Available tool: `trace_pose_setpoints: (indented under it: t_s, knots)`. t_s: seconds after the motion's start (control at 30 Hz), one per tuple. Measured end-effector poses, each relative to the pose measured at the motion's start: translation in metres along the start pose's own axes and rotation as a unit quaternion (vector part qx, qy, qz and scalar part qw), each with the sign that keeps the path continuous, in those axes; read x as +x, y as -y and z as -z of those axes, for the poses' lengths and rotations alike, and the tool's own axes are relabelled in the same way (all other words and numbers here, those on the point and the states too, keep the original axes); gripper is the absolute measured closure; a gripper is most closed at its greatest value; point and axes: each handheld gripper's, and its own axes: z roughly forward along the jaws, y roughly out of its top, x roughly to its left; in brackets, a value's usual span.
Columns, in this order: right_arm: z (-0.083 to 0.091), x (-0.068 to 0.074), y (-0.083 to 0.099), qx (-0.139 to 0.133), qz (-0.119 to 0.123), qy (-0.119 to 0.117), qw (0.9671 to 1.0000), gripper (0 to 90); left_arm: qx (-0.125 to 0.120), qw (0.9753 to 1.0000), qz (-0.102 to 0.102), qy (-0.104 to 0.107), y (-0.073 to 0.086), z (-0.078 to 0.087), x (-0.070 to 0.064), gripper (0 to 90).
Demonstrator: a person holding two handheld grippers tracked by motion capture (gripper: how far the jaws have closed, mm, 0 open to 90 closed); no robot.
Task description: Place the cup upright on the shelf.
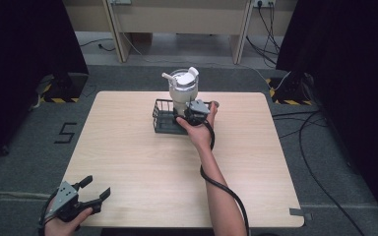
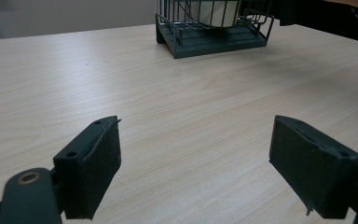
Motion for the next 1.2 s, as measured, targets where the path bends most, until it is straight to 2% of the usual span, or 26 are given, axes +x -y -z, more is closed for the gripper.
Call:
trace_pose_setpoints:
  t_s: [0.2,0.27,0.77,1.07,1.2]
  knots:
    - [0.009,0.000,-0.001,0.005,0.001,-0.005,1.0000,8.2,-0.001,1.0000,-0.001,0.000,0.000,0.000,0.000,15.8]
    - [0.014,-0.002,-0.001,0.007,0.010,-0.007,0.9999,8.4,0.000,1.0000,0.000,0.000,0.000,0.000,0.000,15.8]
    - [0.042,-0.010,0.001,0.006,0.008,-0.021,0.9997,9.4,0.001,1.0000,0.001,-0.001,0.000,0.000,-0.001,15.7]
    - [0.061,-0.019,0.007,0.009,-0.007,-0.026,0.9996,10.5,0.001,1.0000,0.001,-0.001,0.000,-0.001,-0.001,15.7]
    - [0.074,-0.023,0.008,0.008,0.003,-0.026,0.9996,10.7,0.002,1.0000,0.001,-0.002,0.000,-0.001,-0.001,15.7]
